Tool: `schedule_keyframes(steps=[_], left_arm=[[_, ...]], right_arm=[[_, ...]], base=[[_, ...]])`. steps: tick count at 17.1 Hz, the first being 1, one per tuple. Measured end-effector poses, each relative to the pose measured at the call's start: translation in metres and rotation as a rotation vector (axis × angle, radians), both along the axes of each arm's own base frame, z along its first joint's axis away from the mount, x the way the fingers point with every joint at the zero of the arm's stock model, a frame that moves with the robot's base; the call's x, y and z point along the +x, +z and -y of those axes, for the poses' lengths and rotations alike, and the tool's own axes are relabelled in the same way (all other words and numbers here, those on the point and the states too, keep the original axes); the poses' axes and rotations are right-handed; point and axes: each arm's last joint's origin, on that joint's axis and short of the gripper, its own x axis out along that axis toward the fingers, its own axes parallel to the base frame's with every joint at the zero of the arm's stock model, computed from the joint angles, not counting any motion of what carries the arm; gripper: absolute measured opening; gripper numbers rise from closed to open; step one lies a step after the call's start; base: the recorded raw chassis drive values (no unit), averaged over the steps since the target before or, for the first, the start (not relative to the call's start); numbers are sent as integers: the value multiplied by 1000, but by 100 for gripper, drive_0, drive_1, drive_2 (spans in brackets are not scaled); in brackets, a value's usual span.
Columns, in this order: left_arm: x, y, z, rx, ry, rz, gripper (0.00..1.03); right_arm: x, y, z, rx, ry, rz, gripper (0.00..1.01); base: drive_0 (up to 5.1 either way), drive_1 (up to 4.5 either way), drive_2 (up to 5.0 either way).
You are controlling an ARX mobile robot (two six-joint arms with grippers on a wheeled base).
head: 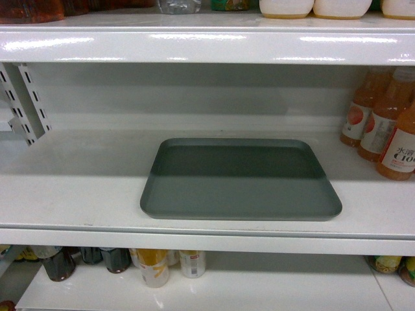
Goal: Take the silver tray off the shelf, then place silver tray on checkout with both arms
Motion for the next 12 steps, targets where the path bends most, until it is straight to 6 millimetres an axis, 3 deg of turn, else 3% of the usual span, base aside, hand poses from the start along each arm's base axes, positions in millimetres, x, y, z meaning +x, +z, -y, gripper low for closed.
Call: schedule_keyframes(steps=[2,6,9,12], left_arm=[[12,2,4,-30,89,-284,98],[61,-13,20,-29,-5,-448,98],[118,-19,34,-37,-70,-489,98],[168,-42,44,-34,-75,-578,98]], right_arm=[[12,-7,0,9,83,-201,98],[45,-16,-2,6,135,-335,98],[92,-25,-7,11,167,-420,98],[146,-41,-9,36,174,-499,98]], base=[[0,0,0],[0,0,0],[0,0,0],[0,0,0]])
